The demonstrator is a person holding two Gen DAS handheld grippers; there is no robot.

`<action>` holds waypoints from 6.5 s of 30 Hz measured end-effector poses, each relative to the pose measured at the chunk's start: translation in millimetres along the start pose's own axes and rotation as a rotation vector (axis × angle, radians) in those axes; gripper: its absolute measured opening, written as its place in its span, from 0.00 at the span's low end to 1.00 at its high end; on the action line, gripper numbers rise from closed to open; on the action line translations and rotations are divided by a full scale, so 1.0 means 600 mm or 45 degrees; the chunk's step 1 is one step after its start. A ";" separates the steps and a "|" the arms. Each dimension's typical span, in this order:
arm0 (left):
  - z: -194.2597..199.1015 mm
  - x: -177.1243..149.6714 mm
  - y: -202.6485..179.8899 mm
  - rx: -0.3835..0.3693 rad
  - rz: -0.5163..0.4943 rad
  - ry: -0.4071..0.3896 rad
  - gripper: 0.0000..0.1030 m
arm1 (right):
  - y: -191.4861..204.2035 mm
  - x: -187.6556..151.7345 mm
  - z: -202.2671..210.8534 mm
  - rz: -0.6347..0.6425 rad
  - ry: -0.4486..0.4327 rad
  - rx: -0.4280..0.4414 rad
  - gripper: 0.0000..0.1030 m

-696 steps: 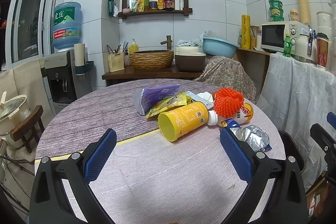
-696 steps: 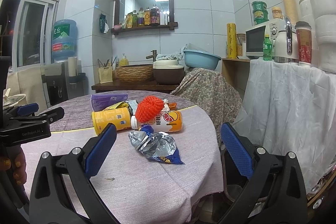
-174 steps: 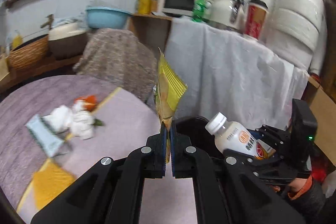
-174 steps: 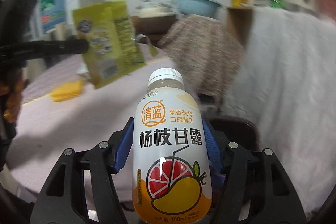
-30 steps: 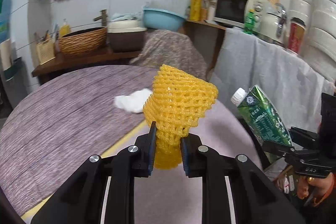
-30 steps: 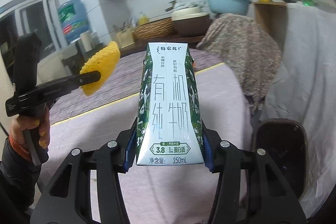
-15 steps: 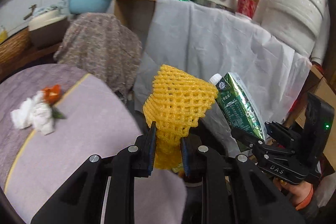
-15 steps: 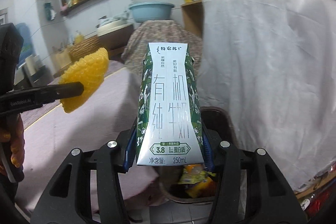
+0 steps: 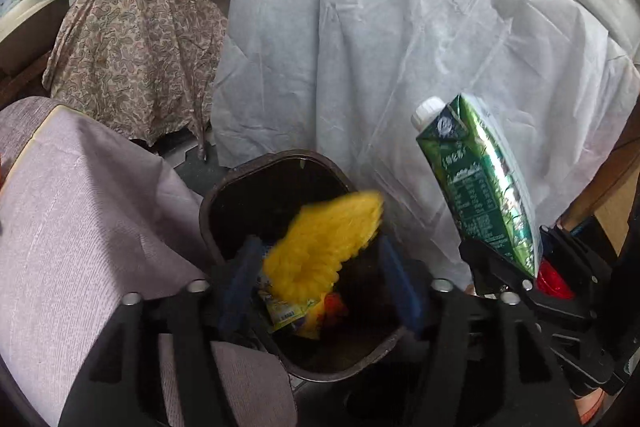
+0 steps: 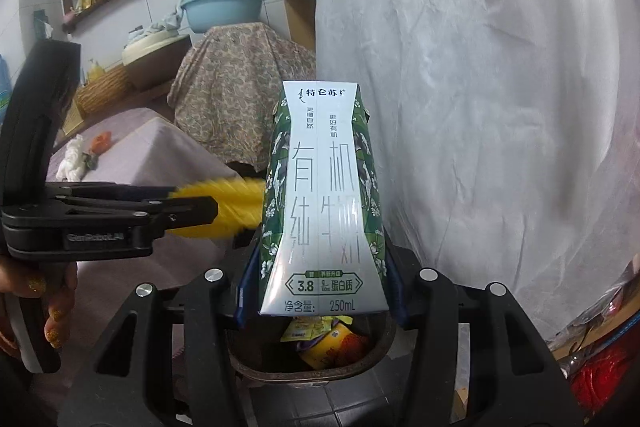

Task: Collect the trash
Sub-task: 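Carry the mesh net and milk carton to the bin and release both, then grasp a white tissue with the left tool while the right tool grasps another tissue, then carry both white tissues over the bin and release them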

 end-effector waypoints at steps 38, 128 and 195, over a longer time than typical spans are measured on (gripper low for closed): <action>0.291 -0.108 0.286 0.270 0.256 -0.283 0.90 | 0.273 0.003 -0.027 0.185 0.043 0.341 0.75; 0.345 -0.151 0.503 0.463 0.488 -0.316 0.14 | 0.481 0.021 -0.012 0.341 0.107 0.656 0.25; 0.008 -0.005 0.008 -0.005 0.041 -0.021 0.14 | 0.014 -0.103 -0.093 0.019 0.120 -0.081 0.74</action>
Point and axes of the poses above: each gripper's, at about its wrist camera, not at the fingertips, and z roughly against the way its jaws point, y to its left, x to its top, the point moved 8 cm from there along -z, roughly the way its jaws point, and after that the axes turned 3 degrees about x, right-handed, at the moved point
